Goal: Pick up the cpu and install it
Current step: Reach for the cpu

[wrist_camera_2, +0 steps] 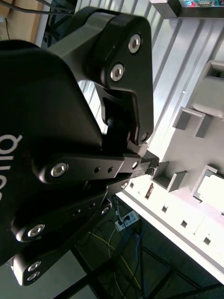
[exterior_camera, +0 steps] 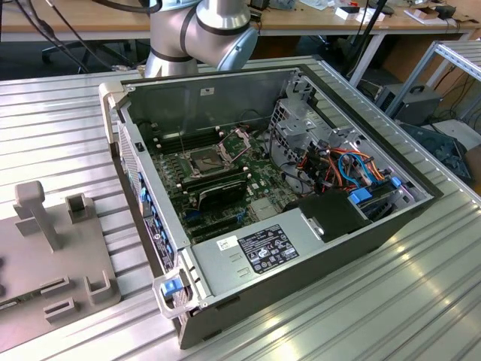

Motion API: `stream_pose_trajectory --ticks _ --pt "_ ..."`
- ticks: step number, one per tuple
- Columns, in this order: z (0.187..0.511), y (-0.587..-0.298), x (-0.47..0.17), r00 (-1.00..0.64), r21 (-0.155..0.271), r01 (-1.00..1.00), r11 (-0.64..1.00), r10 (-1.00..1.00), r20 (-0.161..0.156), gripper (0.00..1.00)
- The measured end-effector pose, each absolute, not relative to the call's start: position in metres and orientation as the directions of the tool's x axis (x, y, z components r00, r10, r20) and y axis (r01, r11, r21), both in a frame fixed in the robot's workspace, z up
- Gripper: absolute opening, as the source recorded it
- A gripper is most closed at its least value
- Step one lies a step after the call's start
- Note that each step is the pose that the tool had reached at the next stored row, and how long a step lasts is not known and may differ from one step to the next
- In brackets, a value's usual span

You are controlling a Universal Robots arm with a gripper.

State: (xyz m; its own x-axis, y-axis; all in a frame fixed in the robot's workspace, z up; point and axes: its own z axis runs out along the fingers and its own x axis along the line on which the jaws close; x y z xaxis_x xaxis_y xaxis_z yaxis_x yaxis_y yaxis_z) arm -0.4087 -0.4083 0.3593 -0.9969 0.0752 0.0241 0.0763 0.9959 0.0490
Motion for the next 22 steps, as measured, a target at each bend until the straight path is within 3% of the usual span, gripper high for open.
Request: stream_pose_trajectory --ticks 22 --pt "0.339 -0.428 -0.422 -0.997 0.048 0.077 0.996 0.075 0.032 0.11"
